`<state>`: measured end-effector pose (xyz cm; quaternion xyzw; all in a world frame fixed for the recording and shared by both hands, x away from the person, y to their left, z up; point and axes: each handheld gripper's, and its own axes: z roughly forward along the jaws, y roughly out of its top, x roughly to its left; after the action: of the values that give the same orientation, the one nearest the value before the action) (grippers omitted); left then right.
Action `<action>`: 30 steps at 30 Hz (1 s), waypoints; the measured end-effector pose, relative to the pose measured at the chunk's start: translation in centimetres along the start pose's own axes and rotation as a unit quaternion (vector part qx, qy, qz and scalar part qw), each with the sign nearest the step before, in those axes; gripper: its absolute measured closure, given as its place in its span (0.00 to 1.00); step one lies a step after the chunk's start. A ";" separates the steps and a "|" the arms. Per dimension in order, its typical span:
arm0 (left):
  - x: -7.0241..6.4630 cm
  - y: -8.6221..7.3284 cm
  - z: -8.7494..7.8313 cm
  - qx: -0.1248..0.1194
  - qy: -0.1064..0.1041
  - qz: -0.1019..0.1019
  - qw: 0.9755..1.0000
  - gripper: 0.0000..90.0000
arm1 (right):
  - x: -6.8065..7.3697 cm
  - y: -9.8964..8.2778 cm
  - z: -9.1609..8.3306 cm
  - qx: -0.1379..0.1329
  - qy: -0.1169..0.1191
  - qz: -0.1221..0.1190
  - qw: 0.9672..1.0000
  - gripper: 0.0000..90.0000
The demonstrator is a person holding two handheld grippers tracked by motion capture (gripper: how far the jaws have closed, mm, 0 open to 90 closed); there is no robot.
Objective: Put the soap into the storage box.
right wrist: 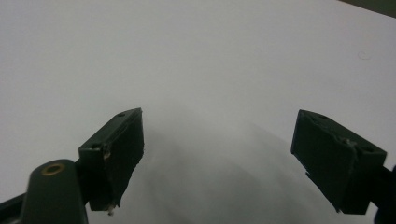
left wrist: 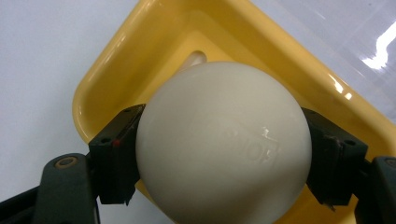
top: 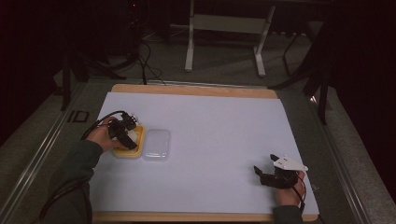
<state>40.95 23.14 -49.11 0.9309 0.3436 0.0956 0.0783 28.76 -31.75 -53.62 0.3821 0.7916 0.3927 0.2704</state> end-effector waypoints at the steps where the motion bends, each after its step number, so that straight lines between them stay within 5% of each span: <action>1: 0.0 0.1 0.1 -0.003 -0.004 0.001 1.000 0.27 | 0.0 0.0 0.0 0.000 0.000 0.000 1.000 0.19; 11: 0.1 0.1 0.3 -0.008 -0.012 0.004 1.000 0.27 | 0.0 0.0 0.0 0.000 0.000 -0.001 1.000 0.19; 22: 1.4 -0.6 0.7 -0.020 -0.066 -0.019 0.997 0.26 | 0.0 0.0 0.0 0.000 0.000 -0.002 1.000 0.19; 30: 1.5 -0.6 0.7 -0.021 -0.071 -0.020 0.997 0.26 | 0.1 0.0 0.0 0.001 -0.001 -0.003 1.000 0.19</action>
<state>41.85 24.48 -49.75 0.9263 0.3540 0.0348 0.1243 28.72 -31.67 -53.63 0.3800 0.7932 0.3907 0.2718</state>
